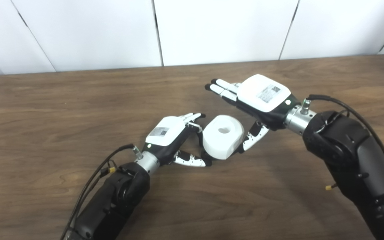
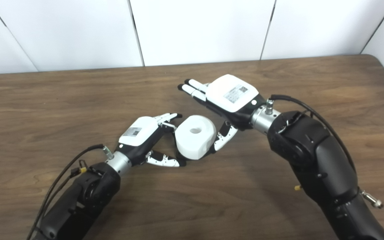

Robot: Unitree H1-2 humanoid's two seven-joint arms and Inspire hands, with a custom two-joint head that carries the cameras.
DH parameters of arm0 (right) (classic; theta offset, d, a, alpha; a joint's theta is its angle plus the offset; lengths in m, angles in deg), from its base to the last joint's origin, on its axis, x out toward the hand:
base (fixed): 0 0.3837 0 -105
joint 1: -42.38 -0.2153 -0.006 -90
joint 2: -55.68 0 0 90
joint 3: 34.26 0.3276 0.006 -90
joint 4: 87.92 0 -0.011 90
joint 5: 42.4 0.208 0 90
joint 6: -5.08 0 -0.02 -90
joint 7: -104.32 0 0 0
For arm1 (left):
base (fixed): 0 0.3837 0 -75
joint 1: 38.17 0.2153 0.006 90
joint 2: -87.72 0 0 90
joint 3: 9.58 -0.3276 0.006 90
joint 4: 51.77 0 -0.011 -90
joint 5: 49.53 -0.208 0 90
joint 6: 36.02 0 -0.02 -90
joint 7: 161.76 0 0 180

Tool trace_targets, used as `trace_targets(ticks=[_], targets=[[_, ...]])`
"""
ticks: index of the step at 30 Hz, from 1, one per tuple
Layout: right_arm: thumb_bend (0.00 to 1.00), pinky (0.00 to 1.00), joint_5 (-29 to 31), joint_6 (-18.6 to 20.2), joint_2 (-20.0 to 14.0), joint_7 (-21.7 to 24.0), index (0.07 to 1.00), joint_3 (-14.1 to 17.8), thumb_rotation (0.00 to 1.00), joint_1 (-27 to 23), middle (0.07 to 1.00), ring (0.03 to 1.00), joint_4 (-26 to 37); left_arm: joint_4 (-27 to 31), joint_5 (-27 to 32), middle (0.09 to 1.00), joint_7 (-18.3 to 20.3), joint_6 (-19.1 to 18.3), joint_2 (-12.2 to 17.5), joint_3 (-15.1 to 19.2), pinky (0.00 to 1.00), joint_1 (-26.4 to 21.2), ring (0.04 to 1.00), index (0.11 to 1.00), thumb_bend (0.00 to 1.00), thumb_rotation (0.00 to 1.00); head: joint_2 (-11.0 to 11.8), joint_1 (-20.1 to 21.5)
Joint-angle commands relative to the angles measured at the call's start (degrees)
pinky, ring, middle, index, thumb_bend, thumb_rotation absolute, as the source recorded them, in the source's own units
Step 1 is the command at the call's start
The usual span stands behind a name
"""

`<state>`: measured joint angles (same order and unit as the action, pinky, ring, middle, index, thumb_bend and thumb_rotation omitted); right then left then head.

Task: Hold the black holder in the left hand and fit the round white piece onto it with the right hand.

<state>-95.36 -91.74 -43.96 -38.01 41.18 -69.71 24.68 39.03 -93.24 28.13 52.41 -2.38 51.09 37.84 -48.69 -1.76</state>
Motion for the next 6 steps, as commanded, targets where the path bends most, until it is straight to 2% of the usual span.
trace_targets(ticks=[1,4,6], targets=[[1.00,0.72,0.9,0.6,-1.2,-0.3,1.000,1.1,0.37,-1.5,1.000,0.856,2.4,-3.5,-0.7,0.929,4.8,-1.9,1.7,-1.5,0.87,2.5,0.925,0.485,0.52,0.07,0.1,-0.1],[1.00,0.73,0.1,1.3,-2.2,2.8,1.000,0.9,0.37,-2.3,1.000,0.870,3.2,-3.5,-0.4,0.933,4.6,-1.6,1.7,-1.4,0.87,2.5,0.925,0.484,0.52,0.07,0.2,0.0],[1.00,0.75,-0.4,3.3,-3.7,9.2,1.000,0.3,0.37,-3.8,1.000,0.894,4.6,-3.4,-0.4,0.930,4.7,-1.7,1.7,-1.3,0.87,2.5,0.924,0.484,0.52,0.07,0.2,0.0]])
